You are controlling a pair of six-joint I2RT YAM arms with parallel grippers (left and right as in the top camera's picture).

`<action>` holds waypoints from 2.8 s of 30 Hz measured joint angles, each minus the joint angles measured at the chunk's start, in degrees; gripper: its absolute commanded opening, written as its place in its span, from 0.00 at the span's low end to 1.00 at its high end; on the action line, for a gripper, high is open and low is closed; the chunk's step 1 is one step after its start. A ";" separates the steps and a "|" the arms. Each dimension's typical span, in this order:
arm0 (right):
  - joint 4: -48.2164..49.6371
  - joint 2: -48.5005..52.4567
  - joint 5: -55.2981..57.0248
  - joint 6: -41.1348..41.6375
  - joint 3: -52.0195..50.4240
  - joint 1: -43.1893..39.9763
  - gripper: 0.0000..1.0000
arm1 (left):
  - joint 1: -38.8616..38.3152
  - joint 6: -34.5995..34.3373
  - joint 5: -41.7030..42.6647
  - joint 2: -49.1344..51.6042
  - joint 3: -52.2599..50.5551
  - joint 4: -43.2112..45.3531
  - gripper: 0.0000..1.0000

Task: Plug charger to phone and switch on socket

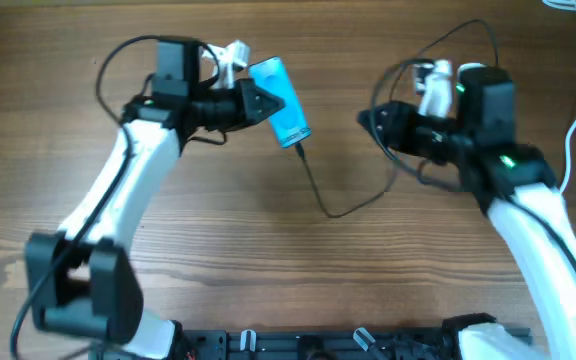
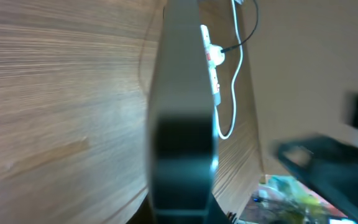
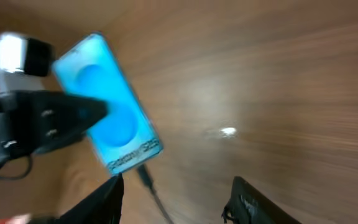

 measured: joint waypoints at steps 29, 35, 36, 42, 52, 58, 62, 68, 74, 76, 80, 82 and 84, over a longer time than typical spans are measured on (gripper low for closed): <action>-19.80 -12.00 28.41 -0.74 0.02 0.00 0.60 | -2.86 7.61 13.22 32.68 1.81 4.70 0.04; -17.62 -11.10 28.63 -1.01 -0.48 0.00 0.09 | -0.83 5.81 12.17 32.68 2.16 4.66 0.04; -15.65 -9.53 28.70 -1.18 -1.29 0.00 0.05 | 0.11 5.16 12.04 32.68 2.23 4.37 0.04; -2.78 9.66 25.14 -0.28 -4.17 0.00 0.04 | 4.33 3.69 9.20 29.55 2.34 -2.86 0.04; 10.34 32.24 20.57 -0.55 -4.48 5.38 0.05 | 8.94 3.43 -13.73 5.20 2.47 -20.35 0.04; 12.98 33.68 19.76 -0.48 -4.37 10.67 0.04 | 9.16 3.45 -24.65 -3.52 2.47 -26.64 0.04; 13.07 33.75 19.80 0.98 -4.35 13.35 0.04 | 9.16 3.45 -28.74 -6.32 2.47 -29.49 0.04; 1.60 33.46 22.99 4.83 -1.36 13.35 0.04 | 9.16 3.45 -31.26 -6.84 2.47 -32.35 0.04; -14.99 22.75 34.53 6.23 7.50 3.65 0.04 | 9.09 3.45 -31.74 -6.84 2.47 -31.95 0.04; -13.92 17.81 39.36 6.62 10.14 -0.04 0.04 | 8.79 3.45 -31.87 -6.84 2.47 -31.74 0.04; -15.56 17.07 41.48 11.21 11.04 -11.19 0.05 | 6.47 3.48 -31.89 -6.84 2.47 -30.64 0.04; -13.55 19.39 40.15 12.26 10.86 -16.55 0.04 | 5.57 3.48 -31.87 -6.84 2.47 -30.62 0.08; -9.42 21.90 38.42 12.44 10.80 -21.44 0.04 | 5.33 3.41 -31.87 -6.84 2.47 -30.67 0.18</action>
